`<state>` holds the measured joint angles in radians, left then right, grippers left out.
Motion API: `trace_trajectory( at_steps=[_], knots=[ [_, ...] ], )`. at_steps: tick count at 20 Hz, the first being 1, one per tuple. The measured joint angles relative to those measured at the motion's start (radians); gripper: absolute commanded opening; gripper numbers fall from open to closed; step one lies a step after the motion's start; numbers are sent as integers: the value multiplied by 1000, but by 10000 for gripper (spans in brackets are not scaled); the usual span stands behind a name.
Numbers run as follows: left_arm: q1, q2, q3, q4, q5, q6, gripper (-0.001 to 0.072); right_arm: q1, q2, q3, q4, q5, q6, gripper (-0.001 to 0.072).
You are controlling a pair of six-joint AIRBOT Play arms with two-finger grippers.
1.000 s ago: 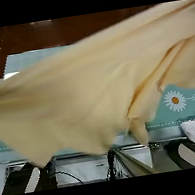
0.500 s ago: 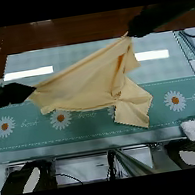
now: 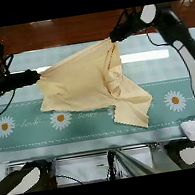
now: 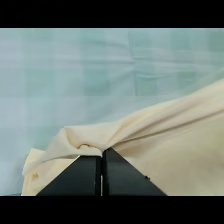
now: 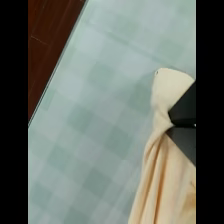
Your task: Fold the shirts.
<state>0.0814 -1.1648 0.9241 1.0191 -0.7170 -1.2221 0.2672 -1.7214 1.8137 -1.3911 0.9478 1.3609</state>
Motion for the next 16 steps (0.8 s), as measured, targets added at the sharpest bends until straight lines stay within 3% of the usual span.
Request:
trace_trajectory(
  at_steps=[2,3,4,5,6,8,10,12,16],
  knots=[
    [0,-66,0,-30,20,3,34,0,-34,0,-1,-9,9,27],
    [0,-94,0,-47,29,3,95,0,-46,0,-5,-9,13,89],
    [0,-115,0,-57,33,4,328,0,-53,0,-10,-10,15,208],
    [2,-132,0,-50,37,8,515,-2,-56,0,-34,-15,17,271],
    [5,-142,4,-61,46,4,578,-3,-56,1,-37,-12,20,289],
    [27,-153,34,-72,-16,10,574,1,-34,15,-32,12,19,405],
    [89,-154,89,13,-102,6,574,0,14,31,-100,71,25,438],
    [180,-154,123,69,-253,9,573,-7,82,40,-192,149,40,516],
    [333,-184,131,18,-394,49,575,-68,189,48,-264,323,55,534]
  ],
)
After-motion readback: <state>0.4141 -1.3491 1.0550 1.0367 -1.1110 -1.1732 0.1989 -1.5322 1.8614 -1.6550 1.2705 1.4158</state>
